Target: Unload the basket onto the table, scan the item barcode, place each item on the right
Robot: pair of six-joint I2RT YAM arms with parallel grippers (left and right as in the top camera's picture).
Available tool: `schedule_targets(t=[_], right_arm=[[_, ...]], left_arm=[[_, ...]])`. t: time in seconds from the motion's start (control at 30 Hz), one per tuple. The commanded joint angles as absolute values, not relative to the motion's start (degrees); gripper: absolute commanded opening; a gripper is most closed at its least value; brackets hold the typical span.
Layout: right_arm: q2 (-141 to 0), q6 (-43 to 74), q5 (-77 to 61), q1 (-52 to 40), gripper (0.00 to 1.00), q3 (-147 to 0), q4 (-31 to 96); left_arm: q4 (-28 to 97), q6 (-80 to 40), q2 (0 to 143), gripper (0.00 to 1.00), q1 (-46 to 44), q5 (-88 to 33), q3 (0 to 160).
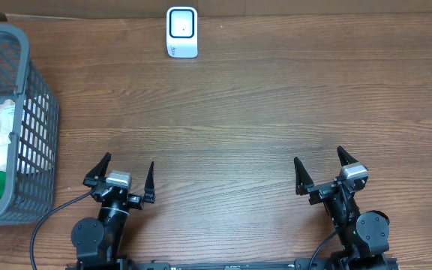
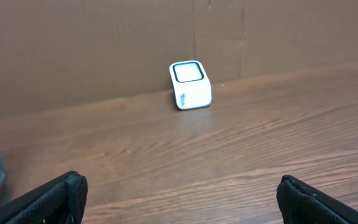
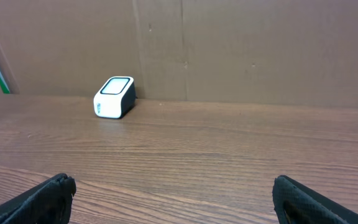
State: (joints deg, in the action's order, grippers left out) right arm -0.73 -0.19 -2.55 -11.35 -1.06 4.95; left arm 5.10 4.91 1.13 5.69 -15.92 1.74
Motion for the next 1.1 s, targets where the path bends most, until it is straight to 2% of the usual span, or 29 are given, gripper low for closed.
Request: schedule_targets(t=[0.0,0.17,0.33,0.43,0.73,0.83,1.07], right_arm=[[-0.2,-0.1,-2.0,-11.6,1.0,-0.5,4.6],[-0.2,-0.1,-2.0,-11.6,1.0,-0.5,4.6],[-0.2,-0.1,-2.0,-11.6,1.0,-0.5,4.6],[-0.2,-0.1,-2.0,-11.6,1.0,-0.5,4.6],[-0.2,-0.1,-2.0,-11.6,1.0,-0.5,4.6],[-0.2,-0.1,-2.0,-11.6,1.0,-0.5,4.6],[-0.2,-0.1,-2.0,-11.6,1.0,-0.5,4.6]], left_arm=[[5.6,0.1,3.8,1.0,5.6,-17.0,7.6],[7.5,0.0,14.9,1.0,5.6,-18.2,17.9],[15.8,0.0,31.2,1.0,5.6,-22.0,33.6],[24.1,0.0,41.4,1.0,5.6,-23.7,45.1],[60.2,0.0,68.0,1.0,5.6,-24.0,82.3],[66.9,0.0,74.1,0.99,5.6,-24.0,88.1],[67.7,-0.2,81.9,0.99,5.6,-25.0,88.2]])
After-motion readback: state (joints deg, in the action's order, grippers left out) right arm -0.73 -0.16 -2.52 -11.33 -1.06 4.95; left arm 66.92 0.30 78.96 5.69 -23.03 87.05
